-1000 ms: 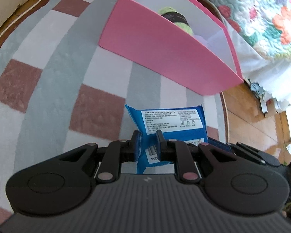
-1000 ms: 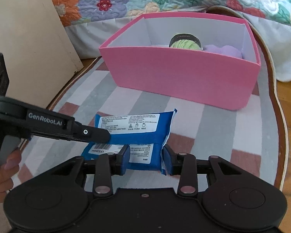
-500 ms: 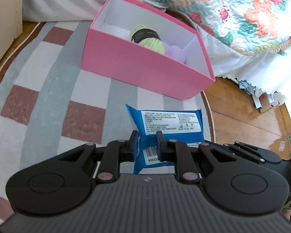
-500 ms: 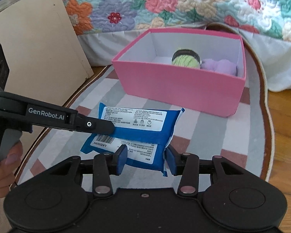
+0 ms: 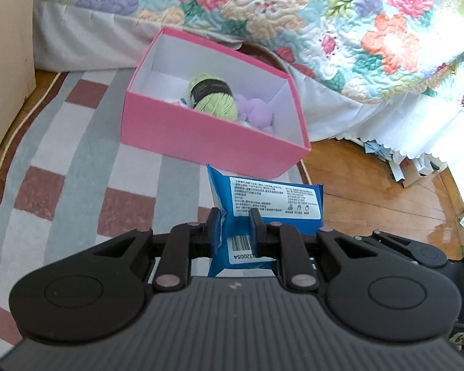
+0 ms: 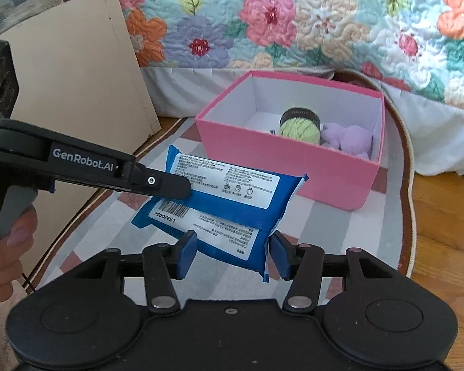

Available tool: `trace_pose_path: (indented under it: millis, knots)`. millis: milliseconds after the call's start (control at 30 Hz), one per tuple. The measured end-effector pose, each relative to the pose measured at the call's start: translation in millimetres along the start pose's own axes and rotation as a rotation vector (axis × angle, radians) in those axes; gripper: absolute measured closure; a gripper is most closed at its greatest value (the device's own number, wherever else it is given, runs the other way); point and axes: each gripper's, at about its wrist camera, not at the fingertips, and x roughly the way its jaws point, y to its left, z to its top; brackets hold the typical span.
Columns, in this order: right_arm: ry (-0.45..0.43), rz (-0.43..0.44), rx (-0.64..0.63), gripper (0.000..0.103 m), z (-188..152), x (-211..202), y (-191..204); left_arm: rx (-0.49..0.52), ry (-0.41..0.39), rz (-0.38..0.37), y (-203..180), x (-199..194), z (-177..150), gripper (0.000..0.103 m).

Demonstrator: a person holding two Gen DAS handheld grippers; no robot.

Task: Organize objects
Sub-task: 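Lift the blue wipes pack with the left tool and carry it over the box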

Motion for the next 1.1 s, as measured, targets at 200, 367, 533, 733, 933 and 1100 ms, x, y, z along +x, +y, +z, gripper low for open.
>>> trace_pose_path:
  millis: [200,367,533,733,933,1100]
  knots:
    - [-0.03,-0.021,-0.017,0.038,8,-11,4,0.029,-0.042,0.03,-20,-9,0,0.085]
    - [-0.052,-0.032,-0.013,0.037,11,-17,3,0.049,-0.06,0.031,-29,-15,4,0.085]
    - [-0.073,-0.043,-0.029,0.037,17,-23,3,0.06,-0.072,0.027,-36,-20,10,0.085]
    - [-0.102,-0.055,-0.048,0.035,26,-29,3,0.054,-0.11,0.031,-44,-26,17,0.085]
    - [-0.119,-0.072,-0.069,0.033,31,-33,4,0.069,-0.12,0.029,-49,-27,22,0.085]
    - [-0.124,-0.093,-0.088,0.032,41,-33,1,0.093,-0.113,0.031,-56,-22,29,0.085]
